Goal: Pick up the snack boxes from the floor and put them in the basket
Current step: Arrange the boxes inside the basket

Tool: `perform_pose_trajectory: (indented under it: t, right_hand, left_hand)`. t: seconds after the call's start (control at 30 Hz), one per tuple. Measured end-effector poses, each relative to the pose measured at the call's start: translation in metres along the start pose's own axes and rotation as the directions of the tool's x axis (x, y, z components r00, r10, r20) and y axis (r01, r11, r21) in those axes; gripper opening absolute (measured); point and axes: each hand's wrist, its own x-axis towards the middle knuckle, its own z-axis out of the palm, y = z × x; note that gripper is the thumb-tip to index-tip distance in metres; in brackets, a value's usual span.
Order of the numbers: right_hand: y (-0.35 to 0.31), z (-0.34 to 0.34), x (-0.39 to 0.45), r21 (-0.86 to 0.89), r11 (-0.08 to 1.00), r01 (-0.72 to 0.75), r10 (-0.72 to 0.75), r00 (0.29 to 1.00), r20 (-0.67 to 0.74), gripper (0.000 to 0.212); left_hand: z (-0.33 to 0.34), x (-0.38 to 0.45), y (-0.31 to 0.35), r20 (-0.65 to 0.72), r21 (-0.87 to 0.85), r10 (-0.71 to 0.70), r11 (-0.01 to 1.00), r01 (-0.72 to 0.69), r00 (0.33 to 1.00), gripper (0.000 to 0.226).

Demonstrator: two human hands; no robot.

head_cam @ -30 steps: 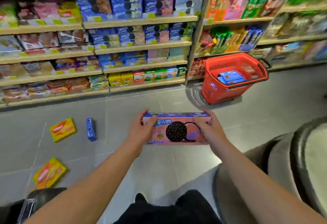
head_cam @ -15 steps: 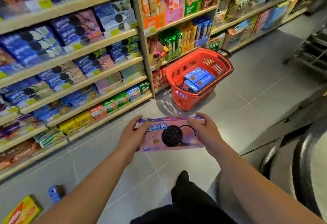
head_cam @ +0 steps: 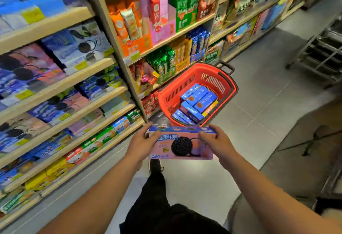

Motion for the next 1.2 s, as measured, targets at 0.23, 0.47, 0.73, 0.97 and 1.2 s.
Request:
perform_pose_trajectory:
  t: [0.23, 0.47, 0.73, 0.97, 1.2]
  right_hand:
    - [-0.036, 0.023, 0.1, 0.067, 0.992, -0.109, 0.119, 0.979, -0.165, 0.056]
    - [-0.059, 0.027, 0.171, 0.224, 0.962, -0.16, 0.228, 0.918, -0.324, 0.06]
    - [-0.043, 0.022, 0.267, 0.272, 0.932, -0.239, 0.33, 0.869, -0.369, 0.052]
    - [0.007, 0.045, 0.352, 0.294, 0.888, -0.353, 0.448, 0.805, -0.389, 0.05]
    - [0.106, 0.08, 0.451, 0.354, 0.81, -0.467, 0.579, 0.73, -0.362, 0.07]
  left_hand:
    - [0.003, 0.136, 0.088, 0.235, 0.218, 0.01, 0.974, -0.063, 0.972, 0.048]
    - [0.04, 0.234, 0.159, 0.336, 0.456, -0.043, 0.881, -0.123, 0.941, 0.076]
    - [0.095, 0.352, 0.176, 0.321, 0.6, -0.087, 0.789, -0.132, 0.943, 0.028]
    - [0.124, 0.467, 0.136, 0.349, 0.706, -0.176, 0.695, -0.135, 0.92, 0.074]
    - [0.15, 0.589, 0.048, 0.378, 0.731, -0.222, 0.667, -0.143, 0.899, 0.076]
